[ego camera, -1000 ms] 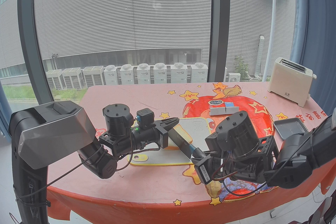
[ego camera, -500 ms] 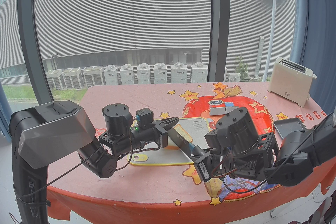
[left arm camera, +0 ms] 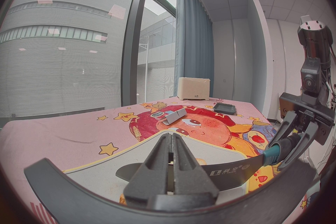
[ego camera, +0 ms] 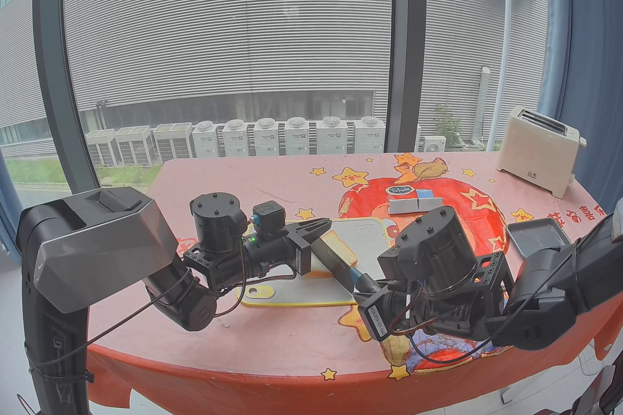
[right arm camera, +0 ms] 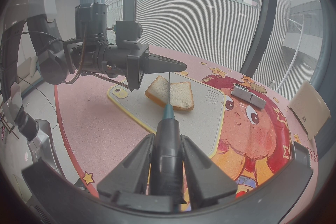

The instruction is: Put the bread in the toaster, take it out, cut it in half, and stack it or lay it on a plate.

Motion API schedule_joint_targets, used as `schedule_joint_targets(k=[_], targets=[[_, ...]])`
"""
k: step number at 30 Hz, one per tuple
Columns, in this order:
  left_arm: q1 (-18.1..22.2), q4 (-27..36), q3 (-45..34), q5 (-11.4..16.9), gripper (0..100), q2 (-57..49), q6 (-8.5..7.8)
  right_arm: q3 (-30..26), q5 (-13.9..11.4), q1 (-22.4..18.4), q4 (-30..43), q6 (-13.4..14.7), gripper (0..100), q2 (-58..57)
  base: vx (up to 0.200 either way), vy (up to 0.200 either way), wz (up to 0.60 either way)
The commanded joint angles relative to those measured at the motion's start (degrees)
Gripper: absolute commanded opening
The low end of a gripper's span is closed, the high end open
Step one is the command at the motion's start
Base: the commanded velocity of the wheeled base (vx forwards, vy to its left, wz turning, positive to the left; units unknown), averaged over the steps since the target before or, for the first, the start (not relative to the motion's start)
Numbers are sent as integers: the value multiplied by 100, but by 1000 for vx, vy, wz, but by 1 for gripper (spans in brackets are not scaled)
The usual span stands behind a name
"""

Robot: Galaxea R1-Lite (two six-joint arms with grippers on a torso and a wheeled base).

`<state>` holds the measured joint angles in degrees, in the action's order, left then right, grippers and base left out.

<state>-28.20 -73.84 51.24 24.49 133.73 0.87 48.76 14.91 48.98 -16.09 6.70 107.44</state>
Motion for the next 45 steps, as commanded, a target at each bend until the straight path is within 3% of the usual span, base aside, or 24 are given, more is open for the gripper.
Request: schedule_joint_targets(k=[1,25,45], targets=[[-10,-25,-17,3,0,-75,10,2,-6,-11,18,-3,0,14,0,0,0],[16,-96,9,-6,0,-102,10,221,3,-38,18,-11,0,-109,0,0,0],[-2,-131,-8,-6,0,-40,1,-16,-6,-47,1,6,0,-38,0,0,0]])
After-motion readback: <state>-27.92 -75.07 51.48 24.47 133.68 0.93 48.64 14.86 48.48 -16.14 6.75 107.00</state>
